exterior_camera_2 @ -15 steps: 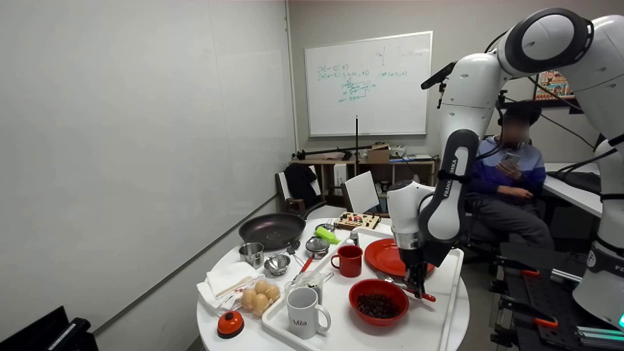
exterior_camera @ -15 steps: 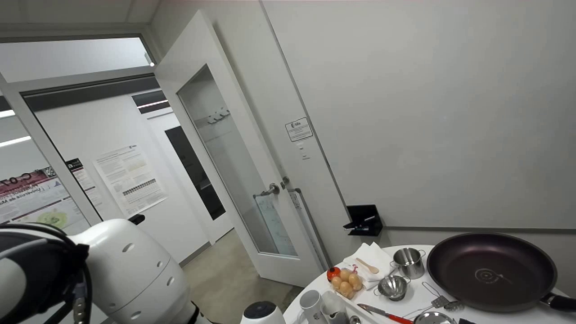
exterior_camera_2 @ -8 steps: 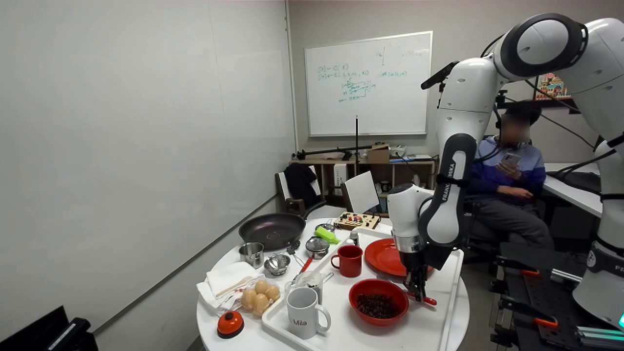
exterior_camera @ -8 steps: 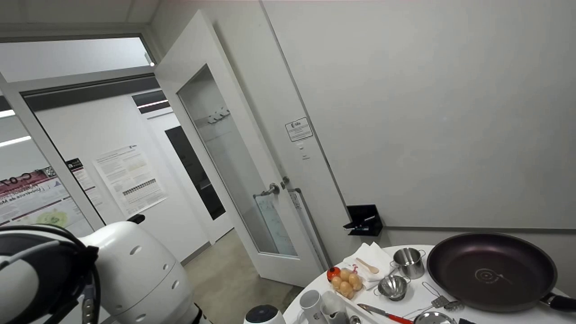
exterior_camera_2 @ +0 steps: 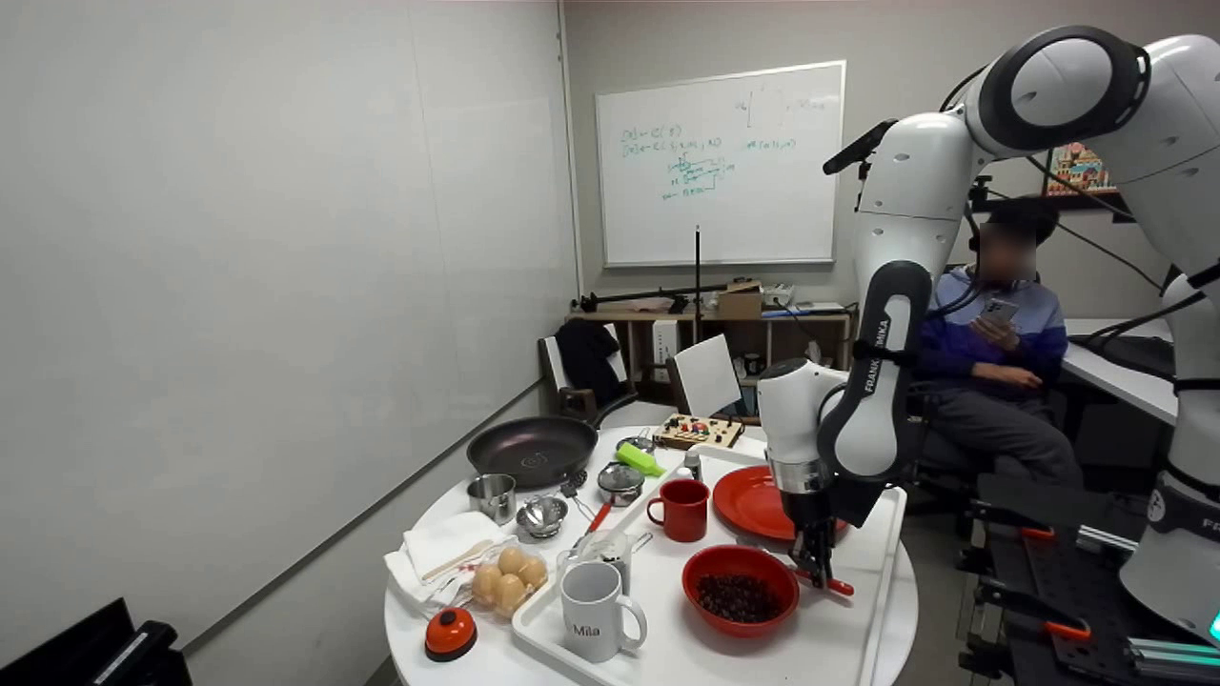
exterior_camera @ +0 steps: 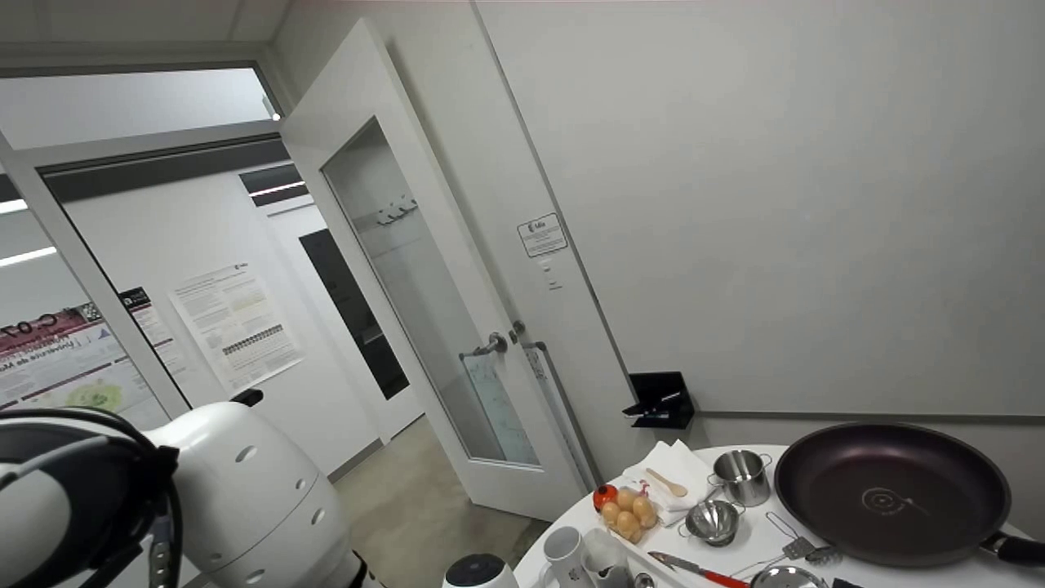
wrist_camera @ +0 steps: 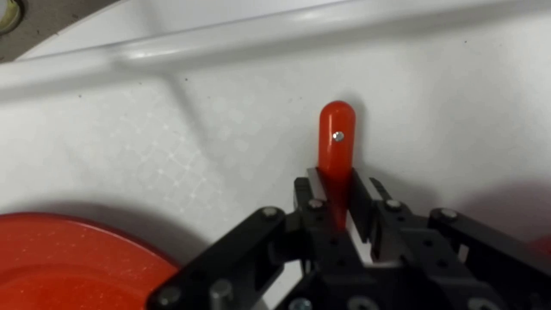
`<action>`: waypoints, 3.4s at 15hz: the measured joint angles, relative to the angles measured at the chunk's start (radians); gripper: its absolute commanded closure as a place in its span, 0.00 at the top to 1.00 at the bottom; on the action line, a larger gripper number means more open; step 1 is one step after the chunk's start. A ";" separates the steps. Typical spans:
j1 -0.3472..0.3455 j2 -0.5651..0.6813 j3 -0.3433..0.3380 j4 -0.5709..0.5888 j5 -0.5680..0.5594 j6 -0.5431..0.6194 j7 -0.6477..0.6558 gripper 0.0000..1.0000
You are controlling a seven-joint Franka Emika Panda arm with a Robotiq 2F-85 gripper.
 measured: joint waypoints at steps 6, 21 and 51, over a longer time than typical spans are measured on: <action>0.003 0.000 -0.003 0.000 0.000 0.000 0.000 0.19; 0.074 -0.042 -0.066 -0.030 -0.003 -0.022 0.012 1.00; 0.276 -0.172 0.137 0.277 -0.257 -0.370 0.320 1.00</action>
